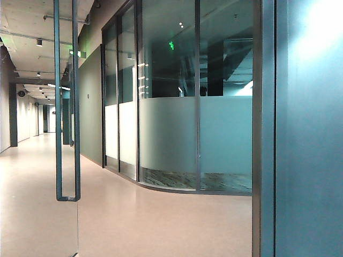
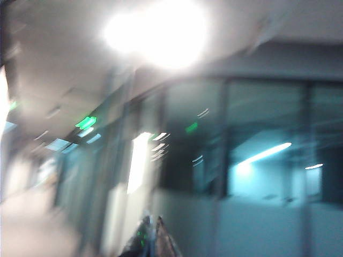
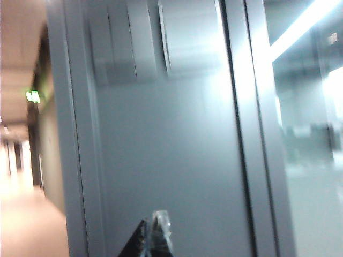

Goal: Raise the arm to find the leftmost switch on the wall and turn on the lights.

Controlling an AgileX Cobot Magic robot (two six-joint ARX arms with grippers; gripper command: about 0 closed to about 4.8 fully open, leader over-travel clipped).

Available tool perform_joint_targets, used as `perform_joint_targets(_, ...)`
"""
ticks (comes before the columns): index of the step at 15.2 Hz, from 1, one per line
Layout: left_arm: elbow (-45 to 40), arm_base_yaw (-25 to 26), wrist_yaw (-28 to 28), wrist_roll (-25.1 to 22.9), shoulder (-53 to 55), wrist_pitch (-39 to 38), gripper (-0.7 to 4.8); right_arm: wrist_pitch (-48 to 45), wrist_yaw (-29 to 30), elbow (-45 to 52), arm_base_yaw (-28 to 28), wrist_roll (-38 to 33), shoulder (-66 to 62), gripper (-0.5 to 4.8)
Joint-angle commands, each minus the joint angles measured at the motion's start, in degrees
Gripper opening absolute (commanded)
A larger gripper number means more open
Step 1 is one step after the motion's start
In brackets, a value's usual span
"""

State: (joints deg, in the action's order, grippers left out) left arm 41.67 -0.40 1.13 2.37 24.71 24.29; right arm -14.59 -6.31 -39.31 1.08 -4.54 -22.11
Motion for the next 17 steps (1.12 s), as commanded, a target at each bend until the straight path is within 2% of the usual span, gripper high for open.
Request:
perform_joint_targets(1, 15.3, 0.1, -5.2, -0.2, 12.4, 1.1, -0.05, -2.6, 0.4, -14.5, 0.1, -0.2, -13.7, -0.01)
perform_joint_targets(4, 30.3, 0.1, -6.5, -0.3, 26.0, 1.1, -0.05, -2.1, 6.6, -33.8, 0.1, -1.9, -29.1, -0.01)
perform_joint_targets(6, 39.0, 0.2, -6.5, -0.9, 34.5, 1.1, -0.05, -0.9, 7.9, -47.5, 0.1, -1.9, -39.2, -0.01)
perform_joint_targets(9, 47.6, 0.2, -6.6, -3.9, 44.1, 0.7, -0.05, 4.3, 8.5, -63.2, 0.1, -2.0, -50.3, -0.01)
perform_joint_targets(11, 51.5, 0.1, -11.1, -3.8, 47.9, -5.3, -0.05, 9.0, 11.0, -69.0, 0.1, -2.6, -54.2, -0.01)
perform_joint_targets(12, 52.5, 0.1, -14.5, -3.3, 48.8, -8.1, -0.05, 9.4, 11.7, -69.5, 0.1, -3.2, -54.9, -0.01)
perform_joint_targets(13, 52.6, 0.1, -20.6, -0.7, 49.1, -8.9, -0.05, 9.9, 12.6, -69.5, 0.1, -3.2, -55.1, -0.01)
perform_joint_targets(15, 52.6, 0.1, -36.0, 7.0, 49.2, -9.6, -0.05, 12.8, 14.2, -69.5, 0.2, -3.2, -55.1, -0.01)
perform_joint_targets(17, 52.6, 0.1, -51.3, 11.9, 49.2, -8.2, -0.06, 14.8, 15.7, -69.5, 0.2, -3.4, -55.1, -0.01)
